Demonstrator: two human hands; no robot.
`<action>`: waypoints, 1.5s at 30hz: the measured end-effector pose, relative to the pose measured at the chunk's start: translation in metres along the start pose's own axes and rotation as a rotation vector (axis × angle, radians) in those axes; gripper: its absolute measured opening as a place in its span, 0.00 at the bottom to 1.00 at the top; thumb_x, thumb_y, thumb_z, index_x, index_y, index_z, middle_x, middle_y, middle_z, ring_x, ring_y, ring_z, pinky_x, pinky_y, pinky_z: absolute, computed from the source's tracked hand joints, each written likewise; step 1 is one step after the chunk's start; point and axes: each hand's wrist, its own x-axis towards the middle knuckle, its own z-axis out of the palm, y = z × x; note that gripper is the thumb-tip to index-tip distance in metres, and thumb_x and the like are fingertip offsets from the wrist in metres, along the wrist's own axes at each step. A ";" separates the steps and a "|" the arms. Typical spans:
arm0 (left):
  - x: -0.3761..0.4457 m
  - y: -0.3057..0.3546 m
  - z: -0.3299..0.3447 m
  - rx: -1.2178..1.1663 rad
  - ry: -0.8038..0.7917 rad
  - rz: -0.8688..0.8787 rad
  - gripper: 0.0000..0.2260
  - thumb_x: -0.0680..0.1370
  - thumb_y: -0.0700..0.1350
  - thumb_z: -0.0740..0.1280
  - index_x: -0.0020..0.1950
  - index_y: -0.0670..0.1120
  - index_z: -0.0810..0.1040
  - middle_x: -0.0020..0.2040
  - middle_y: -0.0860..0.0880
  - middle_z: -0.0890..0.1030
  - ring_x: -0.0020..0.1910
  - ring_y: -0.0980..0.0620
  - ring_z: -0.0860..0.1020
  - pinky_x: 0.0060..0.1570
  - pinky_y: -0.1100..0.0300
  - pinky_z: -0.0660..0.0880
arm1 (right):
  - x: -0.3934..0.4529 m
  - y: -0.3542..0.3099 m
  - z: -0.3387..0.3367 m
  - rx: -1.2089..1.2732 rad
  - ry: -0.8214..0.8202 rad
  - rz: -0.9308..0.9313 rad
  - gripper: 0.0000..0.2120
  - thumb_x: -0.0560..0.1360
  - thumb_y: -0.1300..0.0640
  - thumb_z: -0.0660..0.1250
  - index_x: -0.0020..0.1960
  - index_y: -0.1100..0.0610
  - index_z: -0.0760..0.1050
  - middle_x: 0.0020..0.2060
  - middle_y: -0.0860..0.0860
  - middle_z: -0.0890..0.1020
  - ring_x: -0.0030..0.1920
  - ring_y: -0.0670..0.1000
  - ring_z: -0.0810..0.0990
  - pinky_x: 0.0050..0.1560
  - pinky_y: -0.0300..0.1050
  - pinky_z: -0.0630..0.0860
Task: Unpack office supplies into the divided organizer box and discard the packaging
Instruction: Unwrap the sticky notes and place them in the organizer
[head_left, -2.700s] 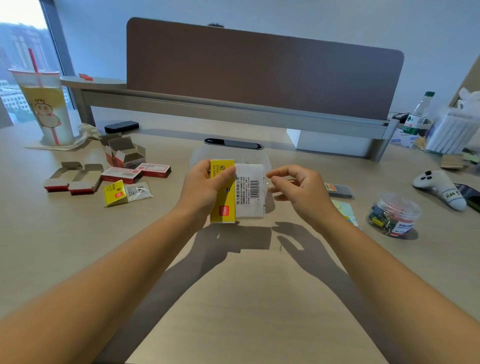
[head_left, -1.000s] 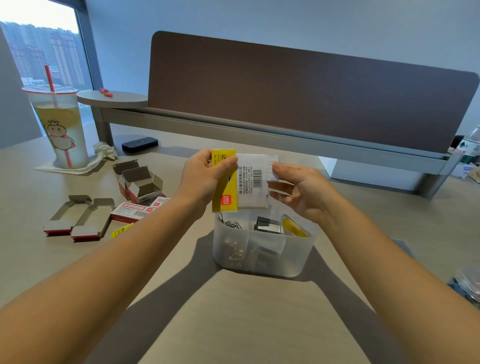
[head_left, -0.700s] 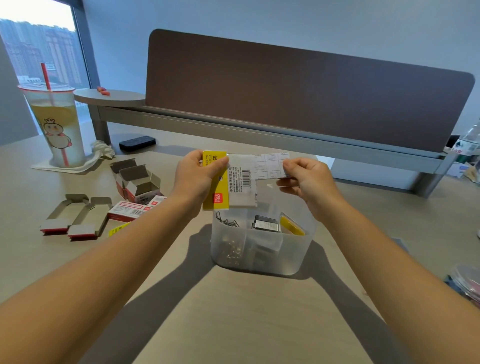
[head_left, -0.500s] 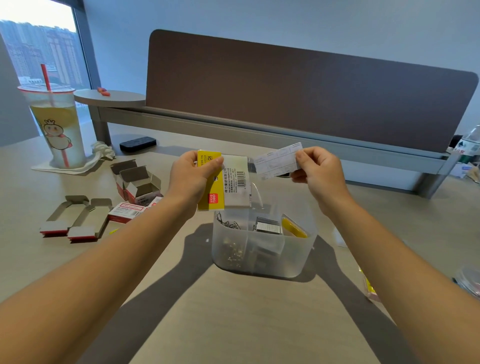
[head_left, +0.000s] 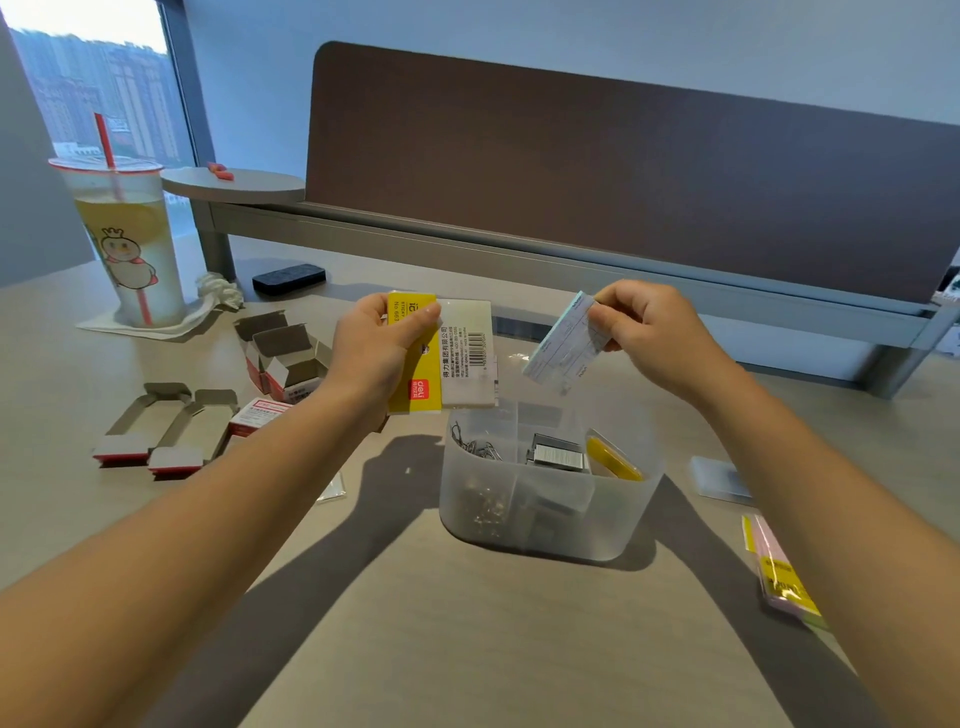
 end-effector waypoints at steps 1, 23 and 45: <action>0.000 0.000 0.001 0.004 -0.001 -0.003 0.04 0.77 0.46 0.61 0.49 0.46 0.70 0.48 0.47 0.77 0.40 0.53 0.78 0.37 0.59 0.77 | -0.001 -0.001 -0.001 -0.018 -0.044 0.005 0.09 0.78 0.58 0.56 0.46 0.61 0.72 0.44 0.52 0.74 0.44 0.52 0.74 0.46 0.42 0.74; 0.001 -0.003 0.014 0.053 -0.027 -0.029 0.04 0.77 0.46 0.61 0.47 0.47 0.70 0.48 0.48 0.78 0.40 0.53 0.78 0.37 0.61 0.77 | 0.002 0.013 0.035 -0.074 -0.188 -0.023 0.07 0.71 0.60 0.67 0.49 0.60 0.77 0.43 0.50 0.74 0.37 0.43 0.70 0.38 0.30 0.69; -0.014 0.012 0.019 -0.073 -0.002 -0.051 0.05 0.77 0.44 0.60 0.51 0.44 0.68 0.54 0.43 0.77 0.50 0.46 0.78 0.49 0.52 0.77 | -0.021 -0.011 0.021 0.265 -0.184 -0.010 0.08 0.76 0.55 0.60 0.48 0.55 0.77 0.45 0.49 0.74 0.41 0.43 0.73 0.39 0.31 0.70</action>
